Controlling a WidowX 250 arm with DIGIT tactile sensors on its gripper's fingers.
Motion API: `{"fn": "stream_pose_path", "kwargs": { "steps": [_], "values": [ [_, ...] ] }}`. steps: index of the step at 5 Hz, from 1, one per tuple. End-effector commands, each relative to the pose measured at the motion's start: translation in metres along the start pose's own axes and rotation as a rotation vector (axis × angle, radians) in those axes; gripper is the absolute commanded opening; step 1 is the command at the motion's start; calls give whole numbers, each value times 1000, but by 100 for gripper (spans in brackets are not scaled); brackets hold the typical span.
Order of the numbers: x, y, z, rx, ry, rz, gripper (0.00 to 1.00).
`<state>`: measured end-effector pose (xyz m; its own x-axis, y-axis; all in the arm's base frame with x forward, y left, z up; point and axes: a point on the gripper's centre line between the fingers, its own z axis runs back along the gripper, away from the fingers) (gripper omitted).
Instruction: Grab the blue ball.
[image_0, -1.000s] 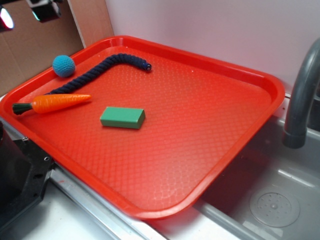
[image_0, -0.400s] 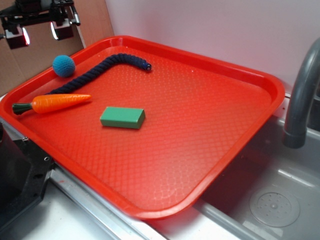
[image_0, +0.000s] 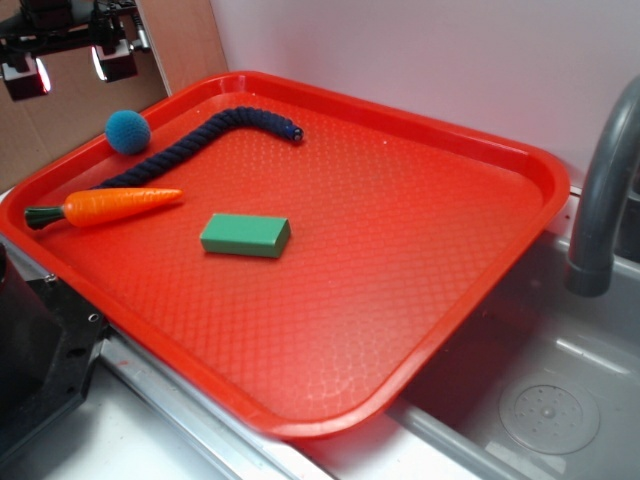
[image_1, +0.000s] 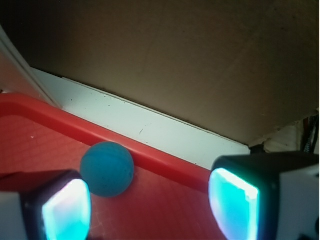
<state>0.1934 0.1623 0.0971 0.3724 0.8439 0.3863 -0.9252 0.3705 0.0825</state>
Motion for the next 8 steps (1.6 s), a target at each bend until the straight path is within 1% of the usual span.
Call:
{"fn": "stream_pose_path", "kwargs": {
  "steps": [1,2,3,4,5,6,7,8],
  "values": [
    [-3,-8,-5,-1,-34,56,100],
    [-21,-24,-4,16,-63,57,100],
    [-23,-35,-19,17,-57,91,100],
    [-14,-38,-37,64,-38,84,100],
    [-18,-41,-48,115,-33,54,100],
    [-17,-37,-55,128,-13,48,100],
    [-17,-31,-59,146,24,44,100],
    [-16,-17,-58,168,26,50,100]
  ]
}}
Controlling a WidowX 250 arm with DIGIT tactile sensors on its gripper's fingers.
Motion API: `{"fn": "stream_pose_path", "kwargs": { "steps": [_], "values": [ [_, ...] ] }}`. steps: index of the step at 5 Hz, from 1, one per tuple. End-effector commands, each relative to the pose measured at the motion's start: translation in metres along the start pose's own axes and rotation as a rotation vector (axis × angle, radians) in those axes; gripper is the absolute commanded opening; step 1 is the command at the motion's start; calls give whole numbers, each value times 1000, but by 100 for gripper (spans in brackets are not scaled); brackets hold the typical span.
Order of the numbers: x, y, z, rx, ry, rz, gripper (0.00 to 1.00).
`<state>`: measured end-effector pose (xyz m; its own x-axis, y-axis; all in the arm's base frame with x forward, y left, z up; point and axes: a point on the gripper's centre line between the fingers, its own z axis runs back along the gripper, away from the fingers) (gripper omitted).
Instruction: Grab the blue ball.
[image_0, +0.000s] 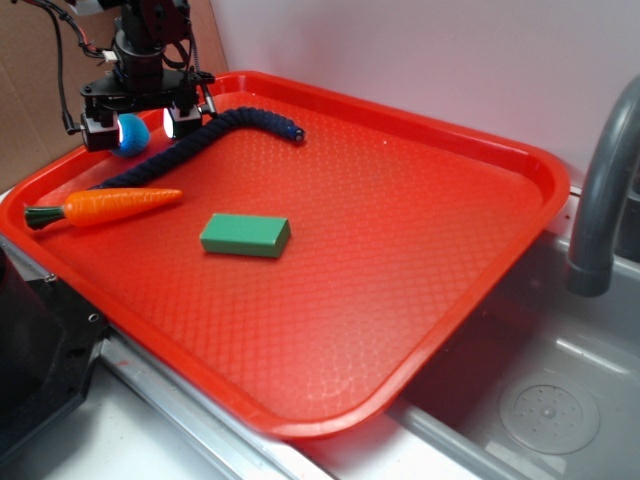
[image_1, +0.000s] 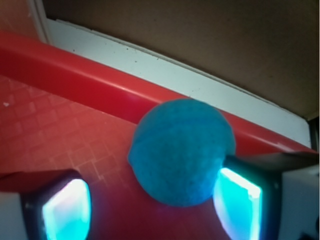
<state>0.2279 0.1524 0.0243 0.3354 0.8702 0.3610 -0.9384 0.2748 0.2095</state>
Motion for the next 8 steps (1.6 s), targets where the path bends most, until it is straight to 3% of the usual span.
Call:
{"fn": "stream_pose_path", "kwargs": {
  "steps": [1,4,5,6,7,8],
  "values": [
    [10,35,-2,42,1,27,0],
    [5,40,16,35,-49,-46,0],
    [-7,44,54,-10,-152,-229,0],
    [-36,52,111,-118,-204,-449,0],
    [-59,52,141,-252,-218,-667,0],
    [-82,48,188,-398,-144,-883,0]
  ]
}}
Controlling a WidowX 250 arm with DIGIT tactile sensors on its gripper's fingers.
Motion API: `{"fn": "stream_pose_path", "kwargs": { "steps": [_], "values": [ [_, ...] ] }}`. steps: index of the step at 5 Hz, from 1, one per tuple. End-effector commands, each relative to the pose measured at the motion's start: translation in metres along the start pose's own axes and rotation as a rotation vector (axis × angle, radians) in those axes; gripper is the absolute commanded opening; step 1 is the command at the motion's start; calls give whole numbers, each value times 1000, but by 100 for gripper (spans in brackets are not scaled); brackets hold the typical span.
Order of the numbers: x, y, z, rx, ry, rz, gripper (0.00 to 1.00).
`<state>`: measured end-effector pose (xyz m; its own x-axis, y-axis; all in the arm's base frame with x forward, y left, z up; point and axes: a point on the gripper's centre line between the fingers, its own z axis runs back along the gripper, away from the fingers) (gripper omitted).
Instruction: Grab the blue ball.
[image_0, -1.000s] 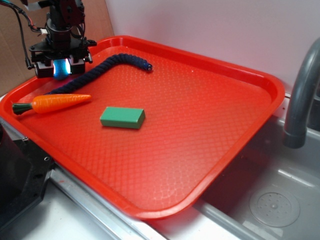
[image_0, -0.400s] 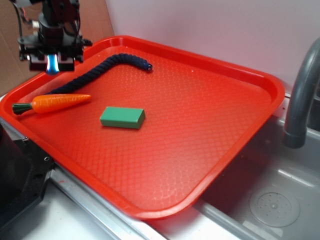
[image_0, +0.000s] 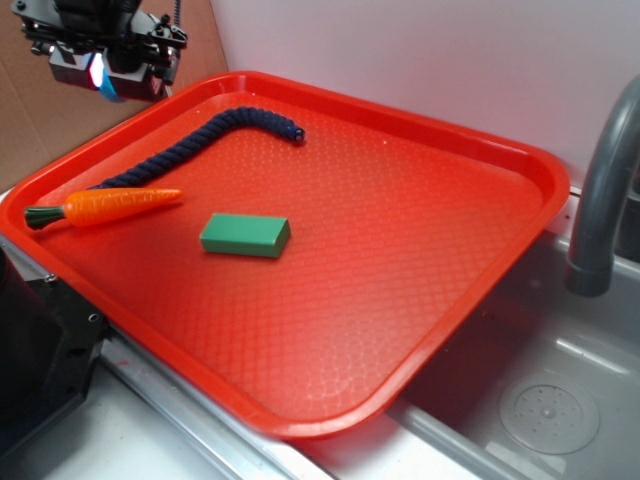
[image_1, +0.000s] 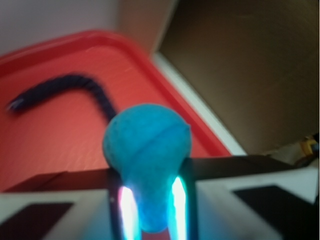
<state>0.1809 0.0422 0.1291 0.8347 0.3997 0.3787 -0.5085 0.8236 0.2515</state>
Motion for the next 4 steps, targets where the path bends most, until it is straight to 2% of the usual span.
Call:
{"fn": "stream_pose_path", "kwargs": {
  "steps": [1,2,3,4],
  "values": [
    [5,5,76,-308,92,-226,0],
    [14,12,87,-354,191,-232,0],
    [21,16,86,-369,267,-236,0],
    [30,22,84,-375,288,-245,0]
  ]
}}
